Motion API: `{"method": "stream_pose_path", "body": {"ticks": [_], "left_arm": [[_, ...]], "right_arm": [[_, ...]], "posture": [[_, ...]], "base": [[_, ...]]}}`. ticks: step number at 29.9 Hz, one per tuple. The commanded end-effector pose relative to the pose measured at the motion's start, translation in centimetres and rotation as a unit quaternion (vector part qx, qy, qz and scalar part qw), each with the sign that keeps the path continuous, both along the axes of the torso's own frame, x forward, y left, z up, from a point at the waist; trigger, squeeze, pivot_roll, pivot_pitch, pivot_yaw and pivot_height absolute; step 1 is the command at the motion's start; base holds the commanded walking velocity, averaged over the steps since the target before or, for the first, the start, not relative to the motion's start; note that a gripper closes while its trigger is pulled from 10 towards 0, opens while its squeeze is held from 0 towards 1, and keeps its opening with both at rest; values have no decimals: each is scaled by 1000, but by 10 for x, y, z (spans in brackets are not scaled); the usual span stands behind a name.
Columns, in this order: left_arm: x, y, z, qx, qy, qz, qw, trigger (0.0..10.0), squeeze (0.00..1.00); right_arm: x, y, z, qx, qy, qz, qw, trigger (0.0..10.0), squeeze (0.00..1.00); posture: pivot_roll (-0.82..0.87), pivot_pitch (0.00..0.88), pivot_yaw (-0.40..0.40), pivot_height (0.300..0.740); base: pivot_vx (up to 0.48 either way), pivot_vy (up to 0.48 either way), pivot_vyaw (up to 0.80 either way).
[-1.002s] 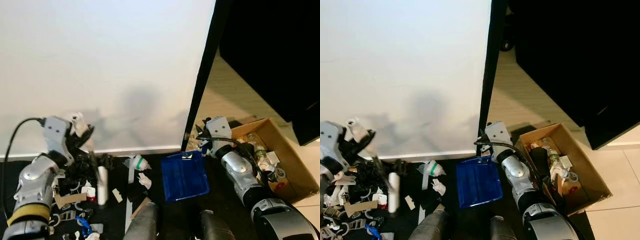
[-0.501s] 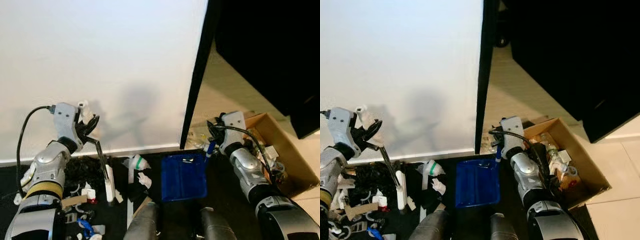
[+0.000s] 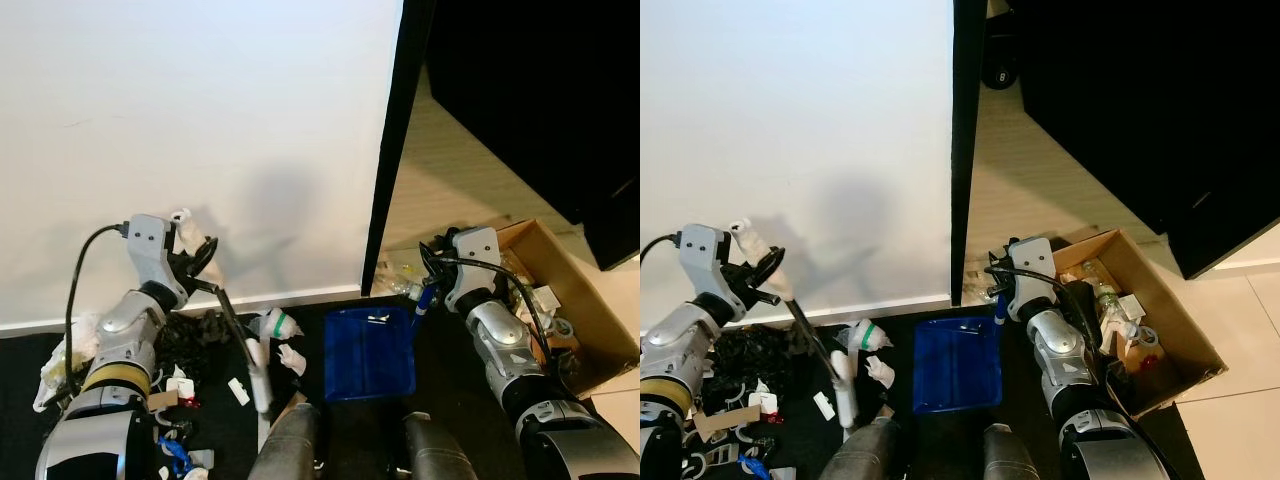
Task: Sweep floor
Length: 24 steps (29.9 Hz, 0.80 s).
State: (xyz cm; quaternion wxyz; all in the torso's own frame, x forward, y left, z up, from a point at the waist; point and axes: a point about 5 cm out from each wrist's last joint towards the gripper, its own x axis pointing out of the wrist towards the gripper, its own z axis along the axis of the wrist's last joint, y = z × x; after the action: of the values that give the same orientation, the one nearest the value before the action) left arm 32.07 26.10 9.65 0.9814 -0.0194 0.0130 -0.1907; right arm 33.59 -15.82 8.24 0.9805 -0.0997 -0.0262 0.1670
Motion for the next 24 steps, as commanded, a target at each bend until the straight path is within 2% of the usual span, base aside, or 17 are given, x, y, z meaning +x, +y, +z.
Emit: {"method": "stream_pose_path", "body": {"ticks": [1,8,10,13,15,21,22,24], "left_arm": [[-4,-4,-8,-18,9,-10,1000,10000,0],[0,-19,-1,-44,-11,-62,997,10000,0],[0,-21,0,-47,-13,-68,997,10000,0],[2,-31,2,-55,-18,-87,995,10000,0],[4,-43,4,-65,-24,-114,991,10000,0],[6,-54,6,-76,-30,-135,987,10000,0],[6,-64,7,-85,-32,-153,984,10000,0],[6,-67,8,-88,-33,-158,983,10000,0]], "right_arm": [[-9,2,-17,-34,40,28,998,10000,0],[-1,5,-7,-73,27,59,995,10000,0],[-1,6,-6,-74,27,60,995,10000,0],[0,8,-6,-78,27,64,995,10000,0],[-1,11,-8,-78,28,67,994,10000,0],[-1,12,-8,-76,29,61,995,10000,0],[-1,12,-9,-74,30,59,995,10000,0],[-1,12,-9,-73,30,59,995,10000,0]], "posture": [[125,319,71,740],[139,312,65,740],[140,312,64,740],[146,310,61,740],[148,308,61,740],[148,305,65,740],[150,301,66,740],[150,301,66,740]], "base": [[0,0,0],[0,0,0],[0,0,0],[0,0,0],[0,0,0],[0,0,0],[0,0,0],[0,0,0]]}}
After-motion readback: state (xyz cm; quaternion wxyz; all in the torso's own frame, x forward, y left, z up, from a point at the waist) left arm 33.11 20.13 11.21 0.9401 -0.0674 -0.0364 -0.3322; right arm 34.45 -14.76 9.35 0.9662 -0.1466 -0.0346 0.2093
